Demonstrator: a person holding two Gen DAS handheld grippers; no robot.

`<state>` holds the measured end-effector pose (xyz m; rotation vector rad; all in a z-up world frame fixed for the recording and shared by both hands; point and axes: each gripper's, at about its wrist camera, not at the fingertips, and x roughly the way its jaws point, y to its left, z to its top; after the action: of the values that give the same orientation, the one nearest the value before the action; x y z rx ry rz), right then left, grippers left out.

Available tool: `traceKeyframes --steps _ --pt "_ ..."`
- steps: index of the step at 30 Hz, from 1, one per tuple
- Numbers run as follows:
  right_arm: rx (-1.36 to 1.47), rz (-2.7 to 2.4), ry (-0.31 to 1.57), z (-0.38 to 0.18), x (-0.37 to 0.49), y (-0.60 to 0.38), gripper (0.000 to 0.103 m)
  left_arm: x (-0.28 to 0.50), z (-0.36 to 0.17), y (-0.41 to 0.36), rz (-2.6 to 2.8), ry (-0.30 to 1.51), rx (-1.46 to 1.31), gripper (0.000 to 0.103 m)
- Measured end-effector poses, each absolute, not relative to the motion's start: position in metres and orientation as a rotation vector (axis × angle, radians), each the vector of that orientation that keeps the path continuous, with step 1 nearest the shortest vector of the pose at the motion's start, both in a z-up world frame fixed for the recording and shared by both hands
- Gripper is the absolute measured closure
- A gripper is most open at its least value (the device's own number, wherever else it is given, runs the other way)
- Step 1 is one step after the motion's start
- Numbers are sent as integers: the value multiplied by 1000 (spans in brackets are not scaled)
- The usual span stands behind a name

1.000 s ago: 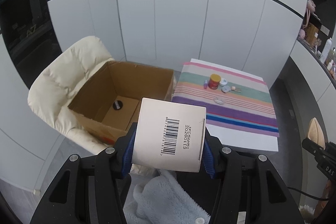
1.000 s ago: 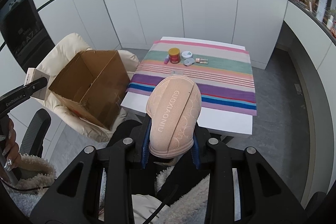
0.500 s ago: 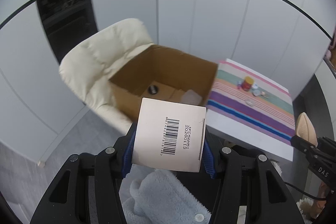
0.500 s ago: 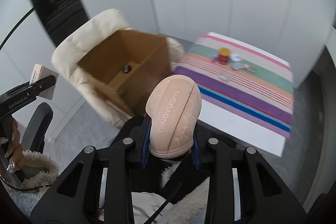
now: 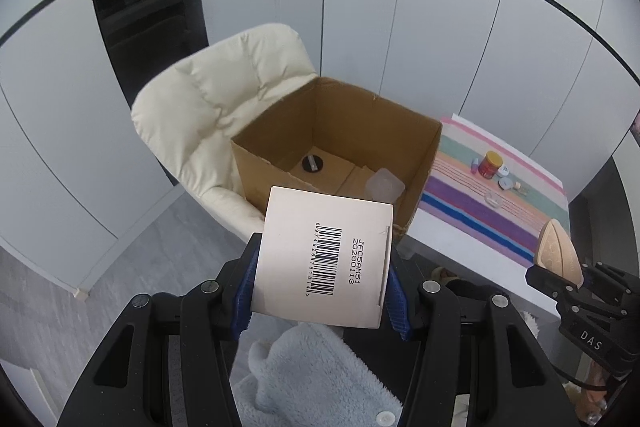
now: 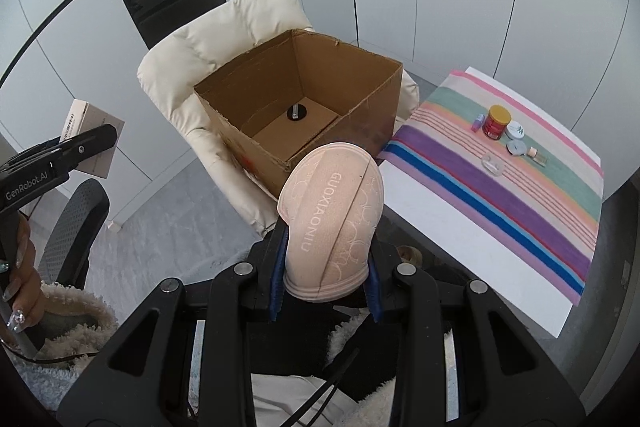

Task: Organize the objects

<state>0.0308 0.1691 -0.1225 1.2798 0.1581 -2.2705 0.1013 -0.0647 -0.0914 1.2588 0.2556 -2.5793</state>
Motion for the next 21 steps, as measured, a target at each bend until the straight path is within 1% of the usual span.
traceKeyframes --steps 4,6,9,14,16,19,21 --pt "1300 -2280 153 -128 22 171 70 83 -101 -73 -2562 350 1304 48" --pt "1302 -2286 150 -129 18 171 70 73 -102 -74 -2558 356 1325 48" --pt "1296 -2297 152 -127 7 169 70 50 -102 -74 -2542 322 1308 48" --pt "1292 -2286 98 -129 -30 155 70 -6 -120 -74 -2521 178 1282 48" --pt "1285 -2298 103 -130 -45 143 70 -30 -131 -80 -2507 187 1305 48" --pt "1263 -2314 133 -129 -68 123 70 -64 -149 -95 -2507 252 1306 48" --pt "1258 -2299 143 -130 -81 111 70 -78 -160 -102 -2494 253 1328 48"
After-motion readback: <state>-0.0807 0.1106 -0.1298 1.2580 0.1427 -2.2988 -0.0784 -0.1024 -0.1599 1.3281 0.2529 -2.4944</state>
